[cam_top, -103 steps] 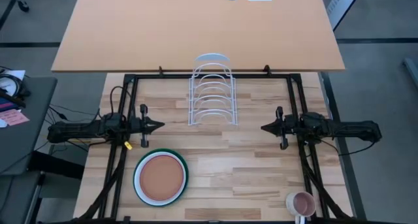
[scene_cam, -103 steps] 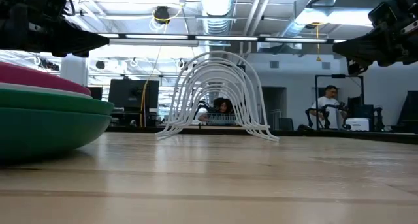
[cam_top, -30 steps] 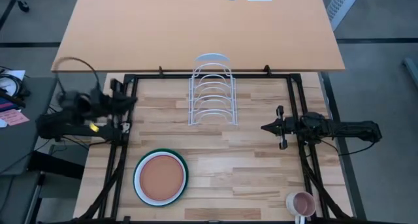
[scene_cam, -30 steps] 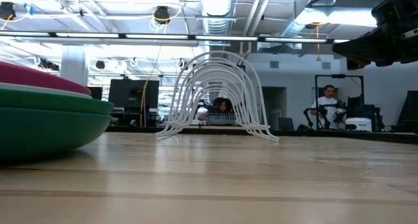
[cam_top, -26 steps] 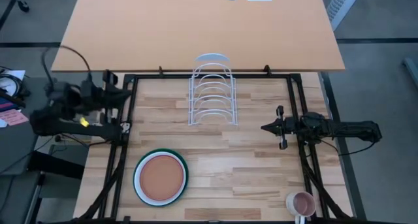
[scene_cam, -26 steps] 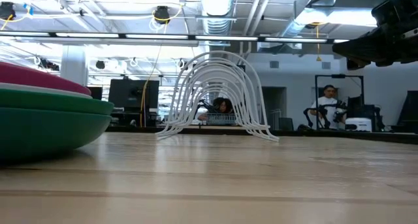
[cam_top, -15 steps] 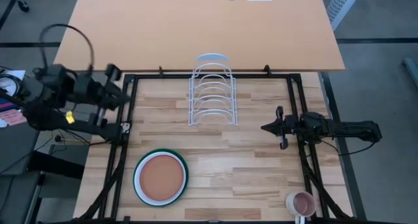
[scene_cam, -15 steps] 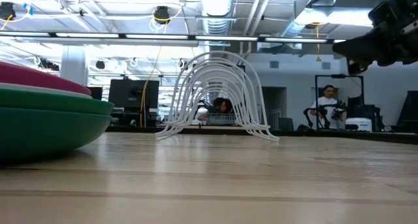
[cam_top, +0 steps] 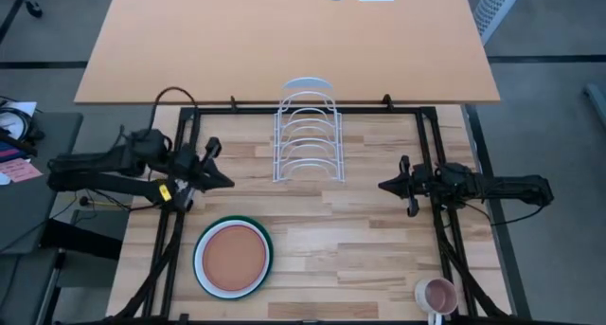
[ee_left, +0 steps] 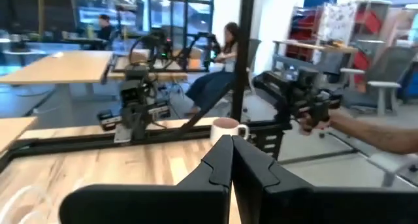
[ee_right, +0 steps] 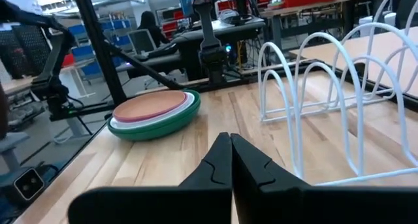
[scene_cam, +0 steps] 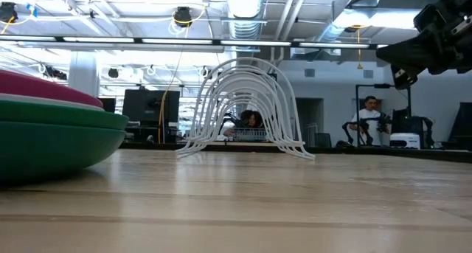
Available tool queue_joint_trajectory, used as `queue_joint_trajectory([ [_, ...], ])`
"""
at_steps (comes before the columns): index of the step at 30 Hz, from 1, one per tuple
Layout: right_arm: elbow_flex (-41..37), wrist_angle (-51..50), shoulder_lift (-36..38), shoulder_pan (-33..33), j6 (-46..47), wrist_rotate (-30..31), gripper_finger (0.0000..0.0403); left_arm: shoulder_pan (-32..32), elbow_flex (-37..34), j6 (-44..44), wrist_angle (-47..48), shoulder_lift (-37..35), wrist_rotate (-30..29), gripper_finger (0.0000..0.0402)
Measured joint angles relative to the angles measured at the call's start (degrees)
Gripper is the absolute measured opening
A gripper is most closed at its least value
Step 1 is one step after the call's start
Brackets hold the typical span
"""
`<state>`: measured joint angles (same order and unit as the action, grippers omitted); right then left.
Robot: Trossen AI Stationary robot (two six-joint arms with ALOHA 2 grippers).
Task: Sort dishes
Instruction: Put the orange plate on the dish rack
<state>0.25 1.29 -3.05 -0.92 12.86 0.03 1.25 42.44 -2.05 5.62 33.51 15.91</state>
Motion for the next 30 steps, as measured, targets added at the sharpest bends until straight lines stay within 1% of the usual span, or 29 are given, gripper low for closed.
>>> queue_joint_trajectory([
  [2, 0.0, 1.3, -0.1, 0.4, 9.1, 0.0, 0.0, 0.1, -2.5, 0.0, -2.2, -1.3, -4.6, 0.0],
  [4, 0.0, 5.0, -0.3, 0.6, 18.8, 0.1, 0.0, 0.2, -3.8, -0.1, -2.3, -2.6, -7.8, 0.0],
  [7, 0.3, 12.0, -0.3, 0.5, 24.4, 0.1, 0.0, 0.1, -4.0, 0.0, -2.8, -3.6, -9.0, 0.0],
  [9, 3.1, 12.5, -0.4, 0.4, 24.5, 0.1, 0.0, 0.1, -4.0, -0.1, -2.8, -3.9, -8.9, 0.0],
  [11, 7.6, 12.6, -0.8, 0.7, 22.4, 0.2, 0.0, 0.1, -4.0, -0.2, -2.6, -4.0, -8.9, 0.0],
  [14, 15.2, 11.8, -3.9, 2.1, 15.6, -0.4, 0.0, 0.1, -4.0, -0.9, -2.6, -4.0, -9.1, 0.0],
  [16, 21.9, 7.0, -7.5, 3.2, 10.4, -0.5, 0.0, 0.1, -4.0, -1.1, -2.7, -4.0, -9.2, 0.0],
  [19, 34.2, -2.8, -13.8, 4.4, 4.1, -0.6, 0.0, 0.1, -4.0, -1.2, -3.2, -4.0, -9.4, 0.0],
  [27, 71.7, -29.2, -36.9, 7.9, -5.3, -0.3, 0.0, 0.1, -4.0, -1.2, -4.2, -4.0, -9.5, 0.0],
  [30, 85.0, -37.9, -44.5, 8.4, -8.2, 0.1, 0.0, 0.1, -4.0, -0.9, -4.2, -4.0, -9.5, 0.0],
])
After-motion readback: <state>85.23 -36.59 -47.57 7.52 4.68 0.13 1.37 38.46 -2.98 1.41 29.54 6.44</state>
